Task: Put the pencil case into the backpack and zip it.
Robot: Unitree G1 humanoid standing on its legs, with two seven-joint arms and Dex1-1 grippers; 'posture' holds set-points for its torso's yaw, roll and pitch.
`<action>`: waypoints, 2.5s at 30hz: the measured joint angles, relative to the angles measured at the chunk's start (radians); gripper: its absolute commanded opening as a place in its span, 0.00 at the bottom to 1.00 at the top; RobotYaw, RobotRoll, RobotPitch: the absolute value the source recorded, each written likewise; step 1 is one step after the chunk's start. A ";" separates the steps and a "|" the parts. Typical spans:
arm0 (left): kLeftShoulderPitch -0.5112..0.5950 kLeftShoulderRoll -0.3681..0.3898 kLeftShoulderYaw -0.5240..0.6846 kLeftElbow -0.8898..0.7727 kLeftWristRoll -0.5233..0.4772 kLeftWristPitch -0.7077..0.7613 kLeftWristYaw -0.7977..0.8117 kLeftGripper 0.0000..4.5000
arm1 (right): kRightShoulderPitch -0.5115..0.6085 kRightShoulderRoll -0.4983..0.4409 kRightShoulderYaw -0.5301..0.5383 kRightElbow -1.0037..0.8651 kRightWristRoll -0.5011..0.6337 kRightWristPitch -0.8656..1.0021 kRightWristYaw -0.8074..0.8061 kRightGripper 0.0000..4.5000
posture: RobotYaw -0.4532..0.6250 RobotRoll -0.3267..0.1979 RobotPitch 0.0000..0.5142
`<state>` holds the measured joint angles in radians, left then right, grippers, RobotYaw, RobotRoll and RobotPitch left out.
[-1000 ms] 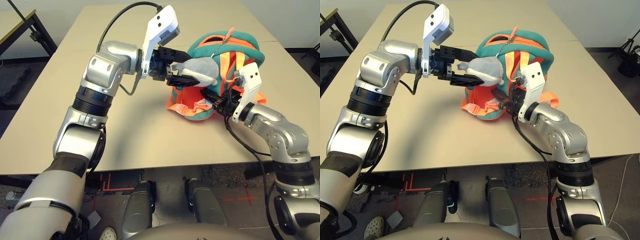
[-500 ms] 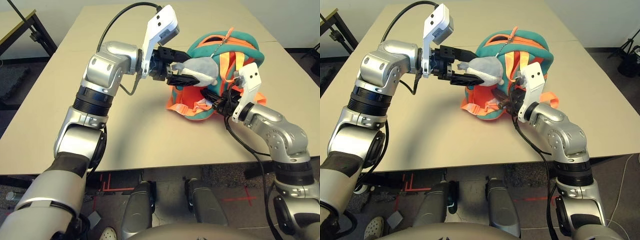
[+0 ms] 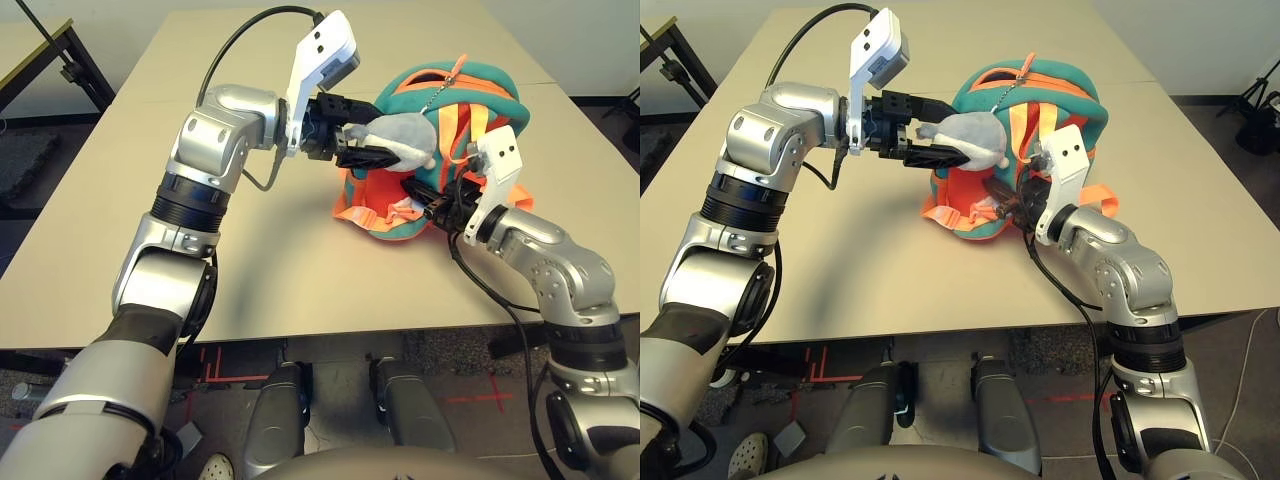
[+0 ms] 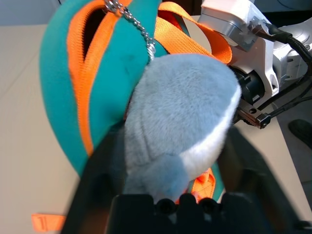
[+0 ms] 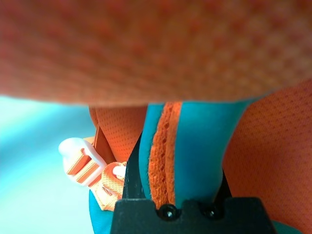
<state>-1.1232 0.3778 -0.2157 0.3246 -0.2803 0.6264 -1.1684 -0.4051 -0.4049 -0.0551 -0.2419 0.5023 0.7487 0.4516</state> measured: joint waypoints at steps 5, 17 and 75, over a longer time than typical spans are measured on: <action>0.002 -0.002 0.000 0.001 -0.001 0.007 -0.003 0.13 | 0.000 0.001 0.001 0.002 0.000 -0.003 0.000 0.06 | 0.30 0.62 0.26; -0.029 0.111 0.054 0.002 -0.025 0.027 -0.011 0.04 | -0.002 0.004 0.006 0.006 -0.001 -0.005 0.006 0.06 | 0.31 0.62 0.27; 0.282 0.155 0.003 0.125 0.088 0.006 -0.017 1.00 | -0.032 -0.058 -0.085 0.004 0.092 0.150 0.038 0.98 | 0.31 0.62 0.26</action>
<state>-0.8414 0.5327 -0.2123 0.4496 -0.1919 0.6326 -1.1857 -0.4371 -0.4632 -0.1397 -0.2380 0.5941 0.8990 0.4895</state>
